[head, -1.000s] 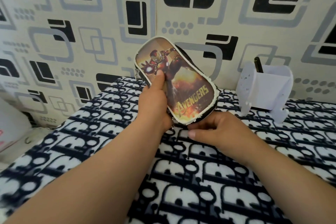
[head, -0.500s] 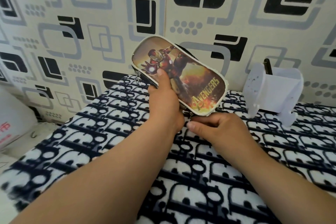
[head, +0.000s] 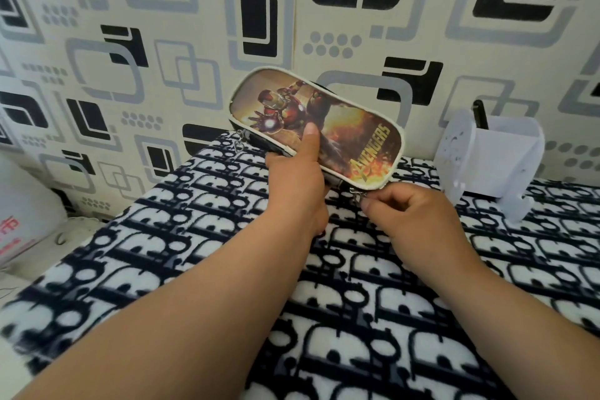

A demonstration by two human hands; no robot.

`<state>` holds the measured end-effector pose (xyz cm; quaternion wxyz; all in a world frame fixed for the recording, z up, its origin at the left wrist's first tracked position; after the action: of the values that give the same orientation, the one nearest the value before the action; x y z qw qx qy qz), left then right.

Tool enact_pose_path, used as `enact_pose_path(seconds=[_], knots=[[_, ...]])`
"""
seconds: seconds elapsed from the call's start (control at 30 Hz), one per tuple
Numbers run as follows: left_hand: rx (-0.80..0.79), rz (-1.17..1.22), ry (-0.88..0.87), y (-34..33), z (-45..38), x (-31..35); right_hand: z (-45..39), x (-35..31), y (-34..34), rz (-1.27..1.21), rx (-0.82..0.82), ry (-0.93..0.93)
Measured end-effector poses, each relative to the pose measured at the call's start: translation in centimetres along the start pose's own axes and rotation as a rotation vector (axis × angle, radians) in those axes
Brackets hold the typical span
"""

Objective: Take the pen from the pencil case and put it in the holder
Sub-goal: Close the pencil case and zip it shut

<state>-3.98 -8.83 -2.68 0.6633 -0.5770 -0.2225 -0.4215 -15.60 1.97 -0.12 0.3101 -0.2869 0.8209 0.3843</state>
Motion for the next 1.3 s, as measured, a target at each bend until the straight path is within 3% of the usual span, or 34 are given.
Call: enact_pose_path(seconds=[0.6, 1.3], knots=[[0.021, 0.031, 0.018, 0.6, 0.0, 0.8, -0.6, -0.3, 3.0, 0.140, 0.172, 0.070], [-0.143, -0.033, 0.122, -0.5, -0.1, -0.3, -1.1, -1.1, 5.1, 0.318, 0.301, 0.132]])
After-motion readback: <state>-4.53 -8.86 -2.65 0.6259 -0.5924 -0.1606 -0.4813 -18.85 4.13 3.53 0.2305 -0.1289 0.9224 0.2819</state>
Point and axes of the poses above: each hand's wrist, its own z-axis away from the middle knuckle, its own y-axis out of the back of the hand, x = y × z, the point moved 7 cm from there along -z, towards the middle knuckle, and after that the axes turned 8 degrees about y, right-handed, at the moved point
